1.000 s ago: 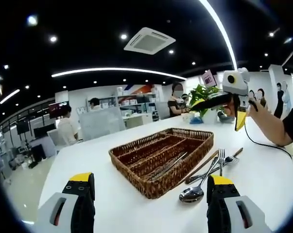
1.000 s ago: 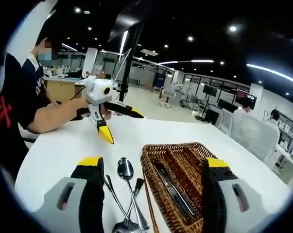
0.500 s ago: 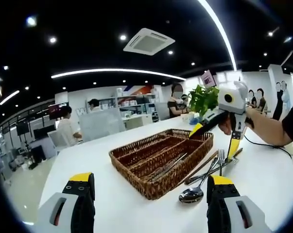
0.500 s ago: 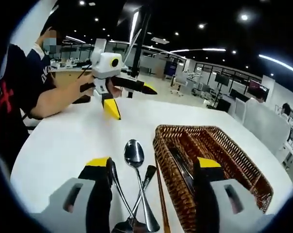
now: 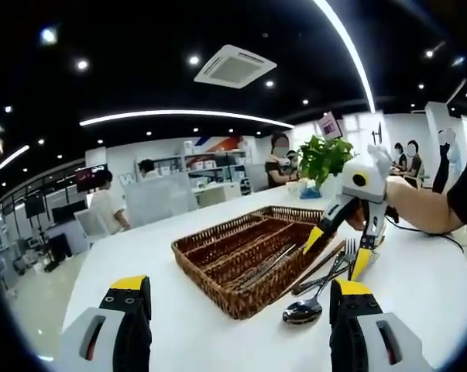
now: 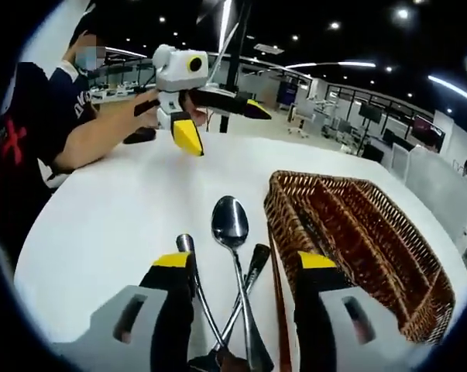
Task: Arrange the knives, forks, and spoons in their matching storage slots by inserting each utensil handle-first until every utensil is classified and aligned in the correct compartment
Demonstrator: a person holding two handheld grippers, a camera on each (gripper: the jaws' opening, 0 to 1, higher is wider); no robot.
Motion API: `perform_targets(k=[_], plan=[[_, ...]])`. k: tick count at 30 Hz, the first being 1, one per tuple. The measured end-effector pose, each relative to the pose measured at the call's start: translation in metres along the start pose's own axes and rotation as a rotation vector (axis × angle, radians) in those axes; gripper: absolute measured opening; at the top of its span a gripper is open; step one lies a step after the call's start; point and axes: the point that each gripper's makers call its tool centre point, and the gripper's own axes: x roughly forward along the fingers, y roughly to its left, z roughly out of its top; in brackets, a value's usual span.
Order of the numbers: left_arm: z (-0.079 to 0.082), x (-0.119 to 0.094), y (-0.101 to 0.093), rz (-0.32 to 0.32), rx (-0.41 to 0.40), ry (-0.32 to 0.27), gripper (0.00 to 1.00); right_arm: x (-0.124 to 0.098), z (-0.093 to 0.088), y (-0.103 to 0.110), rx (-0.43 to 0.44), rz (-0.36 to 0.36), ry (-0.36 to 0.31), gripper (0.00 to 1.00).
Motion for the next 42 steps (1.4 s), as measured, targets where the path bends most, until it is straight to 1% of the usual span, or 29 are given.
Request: perform_targets(k=[1,4,7,10,13,15,17,21,23,25,28,31,34,38,40,42], plan=[[0.0,0.0,0.0,0.001,-0.001,-0.001,1.0,0.001,-0.001,0.002,0.016,0.015,-0.001,0.48],[0.001,0.0,0.0,0.0,0.0,-0.003,1.0,0.001,-0.001,0.005,0.015,0.03,-0.003,0.42],[0.001,0.0,0.0,-0.003,-0.002,-0.006,1.0,0.002,-0.002,0.006,0.019,0.034,-0.001,0.39],[0.001,0.001,-0.001,-0.005,-0.001,-0.005,1.0,0.004,-0.006,0.006,0.038,0.039,0.002,0.32],[0.001,0.001,-0.001,-0.005,-0.002,-0.008,1.0,0.006,-0.008,0.005,0.048,0.038,0.002,0.3],[0.001,0.001,-0.001,-0.005,0.0,-0.009,1.0,0.008,-0.012,0.004,0.057,0.034,0.018,0.3],[0.001,0.001,-0.001,-0.007,0.0,-0.01,1.0,0.009,-0.015,0.005,0.04,0.031,0.031,0.29],[0.002,0.001,-0.001,-0.006,0.001,-0.012,1.0,0.011,-0.016,0.007,0.044,0.047,0.032,0.25],[0.001,0.001,-0.001,-0.006,0.002,-0.01,1.0,0.013,-0.02,0.009,0.03,0.05,0.053,0.24],[0.0,0.001,-0.001,-0.008,0.001,-0.005,1.0,0.013,-0.022,0.009,0.027,0.045,0.06,0.23],[0.0,0.001,-0.001,-0.006,0.004,-0.007,1.0,0.014,-0.02,0.011,0.043,0.06,0.053,0.19],[0.002,0.001,-0.002,-0.01,0.003,-0.014,1.0,0.014,-0.02,0.011,0.027,0.048,0.05,0.15],[-0.001,0.001,-0.001,-0.011,0.006,-0.006,1.0,0.014,-0.02,0.012,0.008,0.052,0.058,0.12],[-0.001,0.001,-0.002,-0.014,0.005,-0.007,1.0,0.014,-0.019,0.013,0.022,0.057,0.053,0.09],[-0.002,0.001,-0.001,-0.012,0.01,-0.003,1.0,0.015,-0.019,0.013,0.0,0.058,0.055,0.05],[-0.002,0.0,-0.001,-0.014,0.012,-0.001,1.0,0.014,-0.019,0.014,0.002,0.066,0.057,0.04]])
